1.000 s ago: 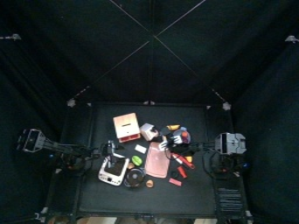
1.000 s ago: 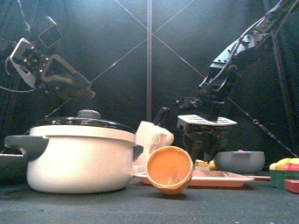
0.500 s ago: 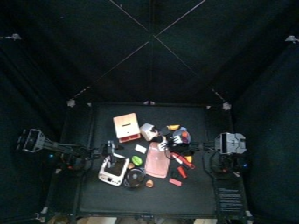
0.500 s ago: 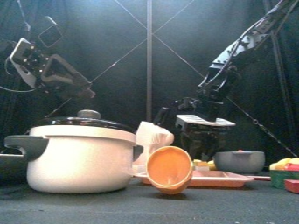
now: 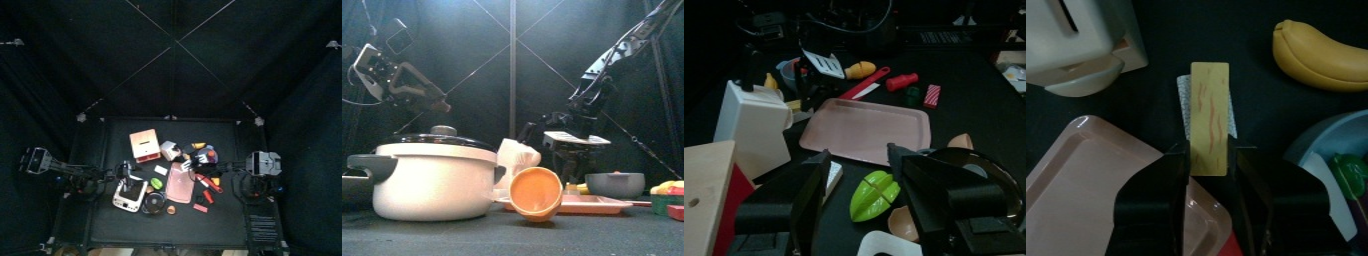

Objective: Grab egg sushi

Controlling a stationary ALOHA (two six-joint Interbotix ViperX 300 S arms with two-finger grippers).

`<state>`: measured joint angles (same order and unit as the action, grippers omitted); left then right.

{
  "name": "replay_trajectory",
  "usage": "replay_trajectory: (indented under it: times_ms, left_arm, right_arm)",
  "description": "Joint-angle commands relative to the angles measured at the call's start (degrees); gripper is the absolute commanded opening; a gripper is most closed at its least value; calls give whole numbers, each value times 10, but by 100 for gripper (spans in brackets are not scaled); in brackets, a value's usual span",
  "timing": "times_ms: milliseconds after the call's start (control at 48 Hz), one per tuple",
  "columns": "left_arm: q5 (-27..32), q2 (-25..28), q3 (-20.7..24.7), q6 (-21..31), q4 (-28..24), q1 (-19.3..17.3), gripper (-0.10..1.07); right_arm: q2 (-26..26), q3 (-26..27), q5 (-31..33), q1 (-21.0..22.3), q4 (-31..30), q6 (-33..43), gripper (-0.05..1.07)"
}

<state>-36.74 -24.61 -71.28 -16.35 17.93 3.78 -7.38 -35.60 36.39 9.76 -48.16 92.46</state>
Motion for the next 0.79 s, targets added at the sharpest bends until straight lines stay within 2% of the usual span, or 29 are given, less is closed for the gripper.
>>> replay_trajectory:
  times_ms: [0, 125, 771]
  left_arm:
    - [-2, 0, 5, -1, 0, 0, 86]
    - [-2, 0, 5, -1, 0, 0, 86]
    - [-2, 0, 6, -1, 0, 0, 86]
  right_arm:
    - [13, 5, 0, 6, 4, 1, 57]
    - [17, 7, 0, 6, 5, 1, 54]
    - [76, 18, 47, 4, -11, 2, 54]
